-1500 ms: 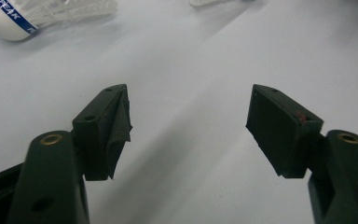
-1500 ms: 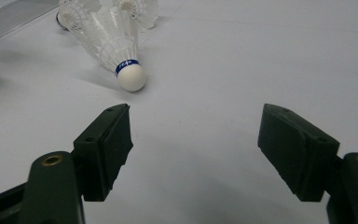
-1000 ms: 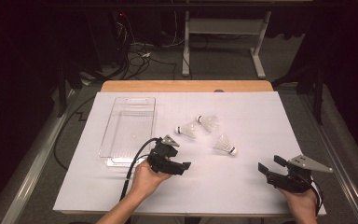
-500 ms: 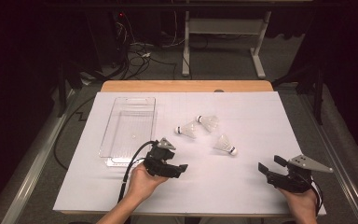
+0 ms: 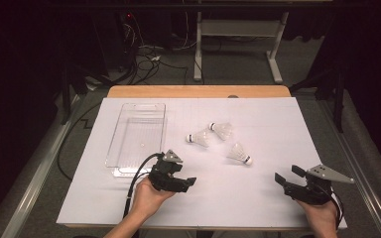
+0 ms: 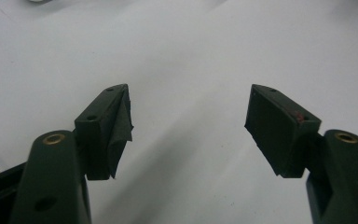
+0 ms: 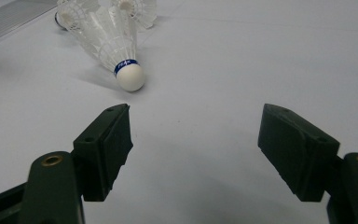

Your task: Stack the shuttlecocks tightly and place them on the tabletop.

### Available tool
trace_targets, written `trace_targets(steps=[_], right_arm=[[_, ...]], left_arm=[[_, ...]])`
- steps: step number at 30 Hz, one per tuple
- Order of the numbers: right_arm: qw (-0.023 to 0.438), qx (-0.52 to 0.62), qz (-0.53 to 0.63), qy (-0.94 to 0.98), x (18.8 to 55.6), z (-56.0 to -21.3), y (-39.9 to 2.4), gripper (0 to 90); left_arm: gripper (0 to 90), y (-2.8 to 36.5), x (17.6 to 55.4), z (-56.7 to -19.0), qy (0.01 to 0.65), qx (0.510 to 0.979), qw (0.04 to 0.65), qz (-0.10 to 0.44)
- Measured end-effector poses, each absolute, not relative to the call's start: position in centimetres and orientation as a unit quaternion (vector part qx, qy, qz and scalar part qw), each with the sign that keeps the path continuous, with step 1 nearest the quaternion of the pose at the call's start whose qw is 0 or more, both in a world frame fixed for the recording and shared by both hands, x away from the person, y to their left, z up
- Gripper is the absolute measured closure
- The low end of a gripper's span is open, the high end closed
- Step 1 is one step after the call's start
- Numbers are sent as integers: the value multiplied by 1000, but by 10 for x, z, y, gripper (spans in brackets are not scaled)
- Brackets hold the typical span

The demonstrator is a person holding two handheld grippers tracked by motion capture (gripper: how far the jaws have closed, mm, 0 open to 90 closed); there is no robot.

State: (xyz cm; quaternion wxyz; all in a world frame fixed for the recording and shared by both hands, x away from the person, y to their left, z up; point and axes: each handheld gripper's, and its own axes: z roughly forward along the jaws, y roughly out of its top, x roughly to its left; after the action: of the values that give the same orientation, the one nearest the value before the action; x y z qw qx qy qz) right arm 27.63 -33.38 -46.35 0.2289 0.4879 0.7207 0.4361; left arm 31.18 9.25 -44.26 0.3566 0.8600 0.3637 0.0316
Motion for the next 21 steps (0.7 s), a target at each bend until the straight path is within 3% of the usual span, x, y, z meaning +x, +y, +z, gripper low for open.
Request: trace_targets(steps=[21], right_arm=[[229,489,435,721,276,-464,-334,261]], left_arm=[[327,105,300,-446,367,859,354,41]])
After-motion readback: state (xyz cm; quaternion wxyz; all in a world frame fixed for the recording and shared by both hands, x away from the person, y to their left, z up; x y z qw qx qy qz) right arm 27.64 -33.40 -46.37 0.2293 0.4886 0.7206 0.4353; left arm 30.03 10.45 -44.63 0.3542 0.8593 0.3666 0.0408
